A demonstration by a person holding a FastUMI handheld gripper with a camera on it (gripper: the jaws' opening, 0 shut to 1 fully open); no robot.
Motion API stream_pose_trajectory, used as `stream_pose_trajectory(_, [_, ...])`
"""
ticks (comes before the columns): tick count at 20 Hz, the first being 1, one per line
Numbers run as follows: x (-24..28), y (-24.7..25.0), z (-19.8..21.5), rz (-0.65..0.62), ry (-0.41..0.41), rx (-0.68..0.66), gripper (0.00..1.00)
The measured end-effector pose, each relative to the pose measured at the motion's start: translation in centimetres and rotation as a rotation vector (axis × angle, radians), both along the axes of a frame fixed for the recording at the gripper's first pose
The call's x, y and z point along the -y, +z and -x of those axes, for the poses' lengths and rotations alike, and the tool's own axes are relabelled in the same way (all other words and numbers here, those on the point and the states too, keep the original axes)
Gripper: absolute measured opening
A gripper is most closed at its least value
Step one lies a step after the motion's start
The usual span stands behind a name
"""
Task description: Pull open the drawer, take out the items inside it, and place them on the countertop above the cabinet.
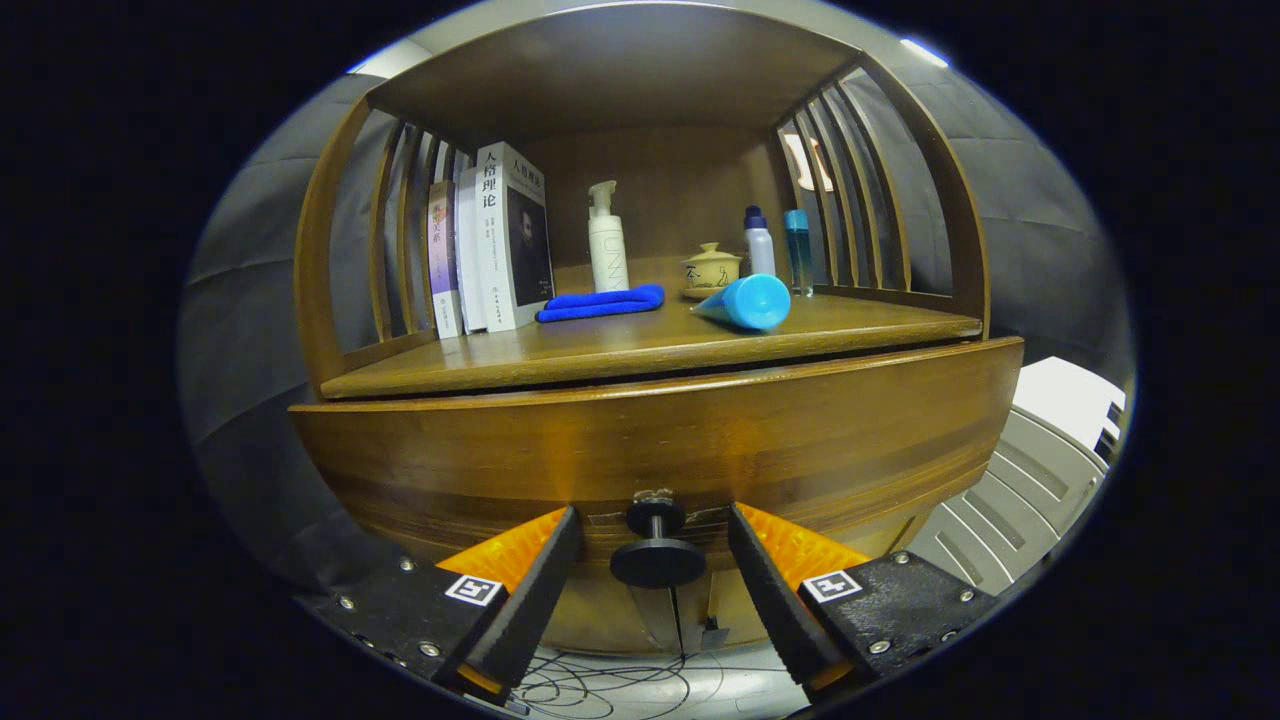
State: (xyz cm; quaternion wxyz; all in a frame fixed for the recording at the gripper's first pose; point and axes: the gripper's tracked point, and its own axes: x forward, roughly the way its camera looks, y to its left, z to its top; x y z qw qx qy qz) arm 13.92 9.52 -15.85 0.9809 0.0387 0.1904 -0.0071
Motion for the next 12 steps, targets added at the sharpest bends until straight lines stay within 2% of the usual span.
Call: stream_pose_trajectory(12, [0.0, -0.2, -2.5, 0.042, 0.013, 0.043, 0.94])
